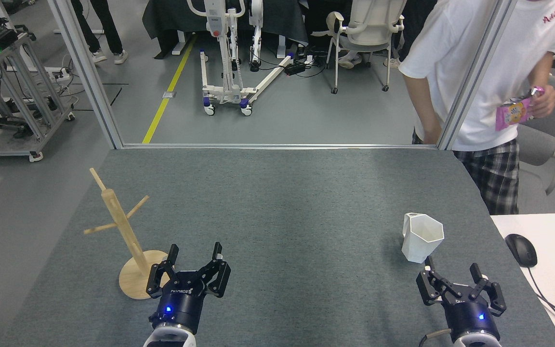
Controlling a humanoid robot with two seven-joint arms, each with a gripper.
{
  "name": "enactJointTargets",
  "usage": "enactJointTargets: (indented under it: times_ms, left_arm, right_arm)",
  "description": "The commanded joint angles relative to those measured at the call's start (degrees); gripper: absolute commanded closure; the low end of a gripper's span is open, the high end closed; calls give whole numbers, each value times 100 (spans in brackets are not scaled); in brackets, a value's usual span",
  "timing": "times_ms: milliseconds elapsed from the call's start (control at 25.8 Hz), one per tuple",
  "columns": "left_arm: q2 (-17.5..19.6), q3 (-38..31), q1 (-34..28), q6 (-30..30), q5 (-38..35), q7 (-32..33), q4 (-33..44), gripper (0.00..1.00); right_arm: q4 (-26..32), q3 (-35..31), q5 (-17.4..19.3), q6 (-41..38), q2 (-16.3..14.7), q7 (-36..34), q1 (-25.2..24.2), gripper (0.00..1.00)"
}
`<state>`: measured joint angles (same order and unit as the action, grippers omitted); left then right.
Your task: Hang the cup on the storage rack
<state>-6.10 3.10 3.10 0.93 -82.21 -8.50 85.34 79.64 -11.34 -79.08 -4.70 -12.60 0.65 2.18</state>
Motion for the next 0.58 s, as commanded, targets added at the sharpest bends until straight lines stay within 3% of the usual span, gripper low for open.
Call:
enactJointTargets:
  times_ms: [0, 348, 542]
  left_arm:
    - [30, -11, -2, 3, 3, 6, 9, 1]
    - [39, -20, -11, 3, 21, 7, 9, 1]
    - [30, -20, -2, 30, 38, -2, 0, 1]
  right_arm:
    - [-730, 36, -11, 4, -147, 5, 335, 1]
    - [-1047, 308, -143, 4, -103, -4, 546, 1]
    - [-1504, 458, -143, 4, -120, -4, 968, 1]
